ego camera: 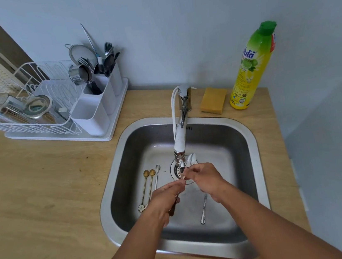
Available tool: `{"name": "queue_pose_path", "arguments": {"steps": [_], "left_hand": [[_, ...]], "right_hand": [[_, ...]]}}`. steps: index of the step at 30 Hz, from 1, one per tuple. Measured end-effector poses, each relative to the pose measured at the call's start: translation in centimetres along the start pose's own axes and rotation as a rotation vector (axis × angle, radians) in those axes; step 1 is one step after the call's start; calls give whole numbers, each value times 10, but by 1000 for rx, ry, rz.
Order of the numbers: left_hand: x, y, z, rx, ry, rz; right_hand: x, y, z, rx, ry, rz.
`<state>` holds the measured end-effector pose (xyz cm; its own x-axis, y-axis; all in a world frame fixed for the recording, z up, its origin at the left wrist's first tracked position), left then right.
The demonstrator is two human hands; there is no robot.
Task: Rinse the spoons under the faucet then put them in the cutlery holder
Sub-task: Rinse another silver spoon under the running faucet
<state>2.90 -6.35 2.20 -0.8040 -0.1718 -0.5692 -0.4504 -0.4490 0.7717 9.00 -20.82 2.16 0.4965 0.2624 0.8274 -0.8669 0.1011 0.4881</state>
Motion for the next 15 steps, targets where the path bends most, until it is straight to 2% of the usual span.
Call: {"name": "queue_pose_path", "arguments": {"steps": [5,15], "left_hand": [[-11,6,-1,16,-26,-96],[12,13,28,11,-242,-160]], "right_hand": [[-1,-1,6,51,-29,-32],[-7,-8,-6,-19,-95,-134]]}}
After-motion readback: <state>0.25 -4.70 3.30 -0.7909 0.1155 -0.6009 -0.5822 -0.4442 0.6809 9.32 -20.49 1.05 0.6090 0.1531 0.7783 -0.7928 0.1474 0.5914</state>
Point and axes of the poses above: each hand's wrist, its own y-axis away from the middle knuckle, its own z-axis out of the back of the hand, x = y × z, the point moved 2 cm from there along -y, towards the middle knuckle, and after that the axes turned 15 degrees about -x, right-handed, at the moved point
